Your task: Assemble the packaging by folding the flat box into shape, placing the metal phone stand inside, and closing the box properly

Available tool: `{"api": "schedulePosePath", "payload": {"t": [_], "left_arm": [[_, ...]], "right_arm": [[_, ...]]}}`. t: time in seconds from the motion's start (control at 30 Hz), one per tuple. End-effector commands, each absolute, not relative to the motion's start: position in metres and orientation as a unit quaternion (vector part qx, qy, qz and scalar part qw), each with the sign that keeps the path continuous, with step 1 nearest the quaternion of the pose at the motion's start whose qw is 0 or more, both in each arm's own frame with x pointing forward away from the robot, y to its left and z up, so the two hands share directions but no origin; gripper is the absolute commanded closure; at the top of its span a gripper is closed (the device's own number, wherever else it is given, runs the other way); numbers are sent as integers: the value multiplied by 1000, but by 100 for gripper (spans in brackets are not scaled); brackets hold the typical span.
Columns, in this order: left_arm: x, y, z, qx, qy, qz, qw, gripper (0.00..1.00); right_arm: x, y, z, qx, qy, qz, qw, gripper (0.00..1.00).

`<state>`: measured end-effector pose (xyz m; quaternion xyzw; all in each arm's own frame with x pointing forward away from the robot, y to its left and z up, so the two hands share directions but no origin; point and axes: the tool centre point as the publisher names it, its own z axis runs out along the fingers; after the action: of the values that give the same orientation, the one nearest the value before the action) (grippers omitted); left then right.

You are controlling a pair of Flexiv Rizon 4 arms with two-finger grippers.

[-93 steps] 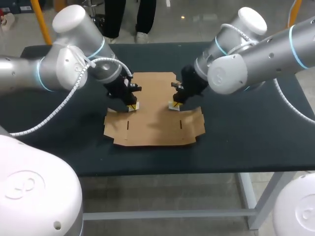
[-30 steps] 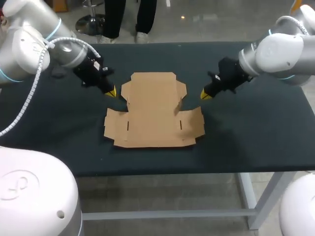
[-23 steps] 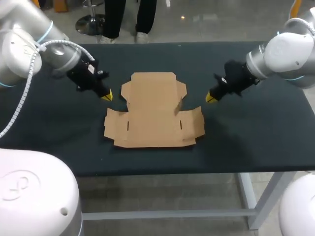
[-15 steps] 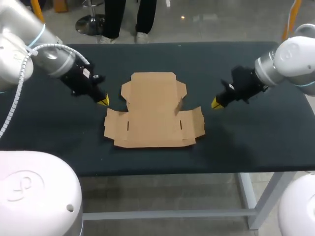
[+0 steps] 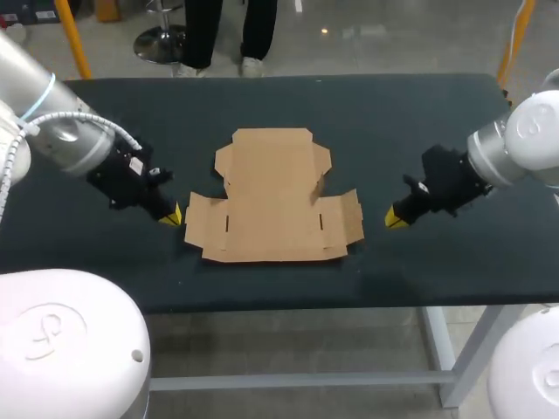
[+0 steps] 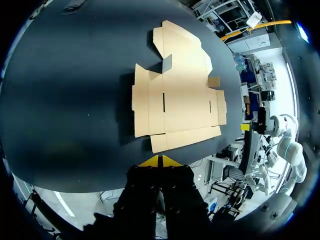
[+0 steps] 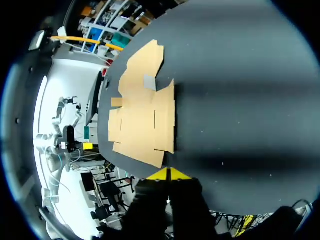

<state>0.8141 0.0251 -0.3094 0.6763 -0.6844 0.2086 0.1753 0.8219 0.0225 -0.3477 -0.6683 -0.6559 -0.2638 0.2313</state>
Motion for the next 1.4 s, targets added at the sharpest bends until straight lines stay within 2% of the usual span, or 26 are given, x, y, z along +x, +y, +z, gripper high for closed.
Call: {"api": "schedulePosePath", "payload": {"t": [0.03, 0.37, 0.47, 1.13, 1.4], "left_arm": [[787, 26, -311, 680, -678, 230, 158, 100], [766, 27, -321, 676, -674, 234, 182, 100], [768, 26, -327, 666, -680, 227, 206, 100], [770, 19, -333, 664, -681, 230, 207, 100], [777, 15, -349, 666, -676, 225, 222, 100]], "right_arm": [[789, 17, -350, -674, -644, -297, 208, 100], [766, 17, -360, -669, -643, -301, 219, 100], [767, 17, -364, -683, -624, -308, 224, 100], [771, 22, -368, -683, -624, -306, 225, 100], [785, 36, -384, -664, -632, -305, 258, 100]]}}
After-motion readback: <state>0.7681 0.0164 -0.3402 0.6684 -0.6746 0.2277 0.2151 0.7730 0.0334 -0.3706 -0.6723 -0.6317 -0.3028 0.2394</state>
